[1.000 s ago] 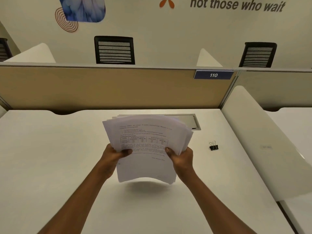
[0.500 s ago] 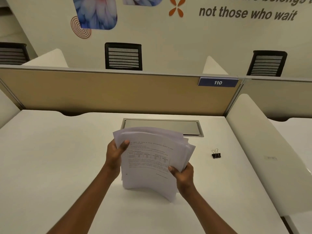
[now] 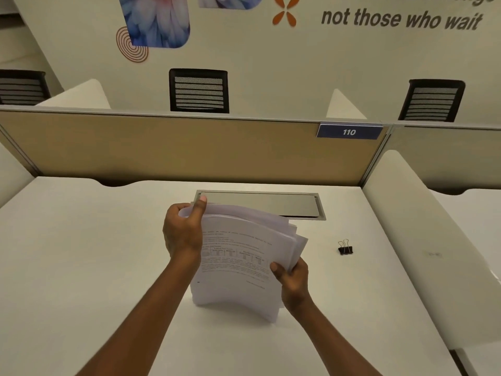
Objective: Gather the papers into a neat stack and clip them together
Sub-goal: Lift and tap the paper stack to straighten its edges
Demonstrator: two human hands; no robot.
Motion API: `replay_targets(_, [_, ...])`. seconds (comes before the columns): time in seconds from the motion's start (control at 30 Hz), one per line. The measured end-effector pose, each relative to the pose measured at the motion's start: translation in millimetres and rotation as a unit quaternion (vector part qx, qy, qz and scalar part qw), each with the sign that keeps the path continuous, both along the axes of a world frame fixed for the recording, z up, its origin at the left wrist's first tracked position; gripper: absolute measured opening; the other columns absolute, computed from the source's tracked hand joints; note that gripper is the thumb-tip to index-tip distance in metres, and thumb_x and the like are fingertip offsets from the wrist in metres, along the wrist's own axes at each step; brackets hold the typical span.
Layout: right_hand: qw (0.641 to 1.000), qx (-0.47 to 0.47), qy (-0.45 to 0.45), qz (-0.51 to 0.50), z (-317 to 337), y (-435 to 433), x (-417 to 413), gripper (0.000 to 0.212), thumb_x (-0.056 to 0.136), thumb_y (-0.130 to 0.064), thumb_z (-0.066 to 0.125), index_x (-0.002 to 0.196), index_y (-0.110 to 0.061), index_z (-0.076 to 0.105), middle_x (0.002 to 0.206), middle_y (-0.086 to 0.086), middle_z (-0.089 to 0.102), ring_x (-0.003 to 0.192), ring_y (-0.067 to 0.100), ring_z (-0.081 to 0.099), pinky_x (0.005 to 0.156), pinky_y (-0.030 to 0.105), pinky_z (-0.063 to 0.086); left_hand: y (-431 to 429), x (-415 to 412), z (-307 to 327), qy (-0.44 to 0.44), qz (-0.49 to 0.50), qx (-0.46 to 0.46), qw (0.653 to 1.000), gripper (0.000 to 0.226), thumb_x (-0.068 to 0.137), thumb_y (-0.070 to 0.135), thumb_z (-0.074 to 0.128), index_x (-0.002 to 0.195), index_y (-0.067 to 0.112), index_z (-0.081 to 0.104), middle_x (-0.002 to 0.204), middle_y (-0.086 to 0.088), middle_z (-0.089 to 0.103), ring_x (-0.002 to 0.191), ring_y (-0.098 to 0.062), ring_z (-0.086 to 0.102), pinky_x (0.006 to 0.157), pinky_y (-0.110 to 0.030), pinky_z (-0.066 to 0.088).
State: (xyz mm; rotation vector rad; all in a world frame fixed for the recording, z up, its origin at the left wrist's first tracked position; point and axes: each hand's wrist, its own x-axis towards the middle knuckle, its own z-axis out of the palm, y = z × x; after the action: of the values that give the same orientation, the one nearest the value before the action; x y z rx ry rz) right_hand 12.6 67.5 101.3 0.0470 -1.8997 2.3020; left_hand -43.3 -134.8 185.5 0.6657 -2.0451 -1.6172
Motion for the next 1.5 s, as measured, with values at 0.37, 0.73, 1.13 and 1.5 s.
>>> replay_targets(0.37, [0.993,0.045,0.076,-0.076,64.4,-3.8,-13.7,0.067,0.078,-0.07,0.051,0.098,-0.008,0.061,0.088,0.007,0.066,0.081,0.025,0.062,0.066,0.039,0.051,0.6,3.1,3.6,-0.01,-0.008,0.015,1.0,0.053,0.074,0.065,0.057,0.065,0.014,0.047,0.064,-0.005,0.057,0.06,-0.025,0.056,0.057,-0.035,0.041])
replay_targets(0.73, [0.98,0.135,-0.04,-0.139,98.9,-9.8,-25.7,0.054,0.089,-0.049,0.054,0.046,-0.025,0.03,0.04,-0.011,0.03,0.049,0.014,0.026,0.052,0.03,0.024,1.7,10.3,9.3,0.002,-0.054,0.01,0.999,0.047,0.084,0.052,0.059,0.062,0.012,0.047,0.062,-0.007,0.057,0.058,-0.025,0.055,0.057,-0.034,0.041])
replay_targets(1.13, [0.983,0.112,-0.068,-0.129,97.7,-11.5,-27.2,0.035,0.078,-0.04,0.05,0.057,-0.012,0.054,0.057,0.004,0.051,0.058,0.023,0.05,0.053,0.03,0.038,1.0,10.9,10.0,0.012,-0.038,0.023,0.999,0.042,0.089,0.042,0.06,0.063,0.012,0.046,0.061,-0.003,0.056,0.057,-0.022,0.056,0.056,-0.028,0.041])
replay_targets(1.5, [0.987,0.12,-0.008,-0.111,85.3,-2.8,-20.5,0.03,0.083,-0.029,0.047,0.071,-0.005,0.06,0.063,0.001,0.055,0.059,0.013,0.05,0.055,0.031,0.039,0.5,8.8,6.9,0.011,-0.043,0.047,0.998,0.034,0.088,0.039,0.062,0.076,0.009,0.053,0.071,-0.006,0.059,0.063,-0.023,0.058,0.057,-0.03,0.044])
